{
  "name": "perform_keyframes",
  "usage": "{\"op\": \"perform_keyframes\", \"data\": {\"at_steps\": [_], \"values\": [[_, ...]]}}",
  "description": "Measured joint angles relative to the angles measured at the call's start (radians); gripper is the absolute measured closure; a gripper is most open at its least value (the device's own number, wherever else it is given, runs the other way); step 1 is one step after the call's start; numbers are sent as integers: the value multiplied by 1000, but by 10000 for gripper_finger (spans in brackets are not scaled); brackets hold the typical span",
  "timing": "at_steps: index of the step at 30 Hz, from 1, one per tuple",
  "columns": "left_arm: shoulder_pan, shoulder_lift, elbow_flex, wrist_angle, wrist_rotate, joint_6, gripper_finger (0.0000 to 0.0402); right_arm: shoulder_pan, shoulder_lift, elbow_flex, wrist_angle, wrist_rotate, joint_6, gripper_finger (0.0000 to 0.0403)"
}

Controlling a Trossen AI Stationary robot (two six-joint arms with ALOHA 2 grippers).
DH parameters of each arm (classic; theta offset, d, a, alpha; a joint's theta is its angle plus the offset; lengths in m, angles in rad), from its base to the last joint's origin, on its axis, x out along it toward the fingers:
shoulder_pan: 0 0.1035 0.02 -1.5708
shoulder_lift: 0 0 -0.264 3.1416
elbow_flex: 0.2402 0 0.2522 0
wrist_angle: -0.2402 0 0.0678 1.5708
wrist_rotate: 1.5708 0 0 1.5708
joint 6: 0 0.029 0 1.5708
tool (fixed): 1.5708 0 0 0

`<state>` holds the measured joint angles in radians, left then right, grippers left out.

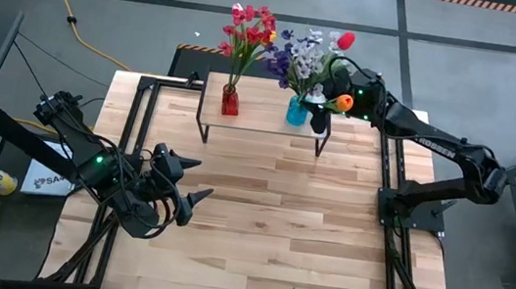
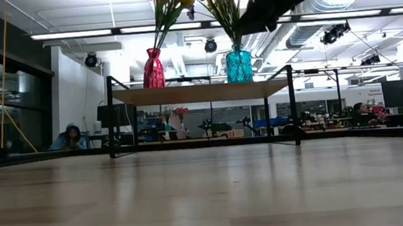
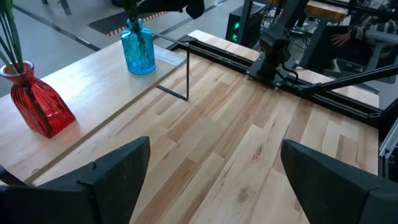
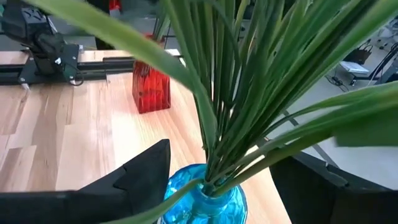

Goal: Pick and place flowers into a vace then onto a shelf
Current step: Adjust the orange flower in the blue vase

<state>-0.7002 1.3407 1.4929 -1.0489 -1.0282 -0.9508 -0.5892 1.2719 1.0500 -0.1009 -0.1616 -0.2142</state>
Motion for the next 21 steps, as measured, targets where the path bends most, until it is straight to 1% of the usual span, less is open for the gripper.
{"op": "perform_keyframes", "data": {"at_steps": [6,21], "values": [[0,0,0,0,0,0,9,0,-24,0,0,-2,0,146],[0,0,0,-1,0,3,9,1,-25,0,5,-16,-15,146]]}}
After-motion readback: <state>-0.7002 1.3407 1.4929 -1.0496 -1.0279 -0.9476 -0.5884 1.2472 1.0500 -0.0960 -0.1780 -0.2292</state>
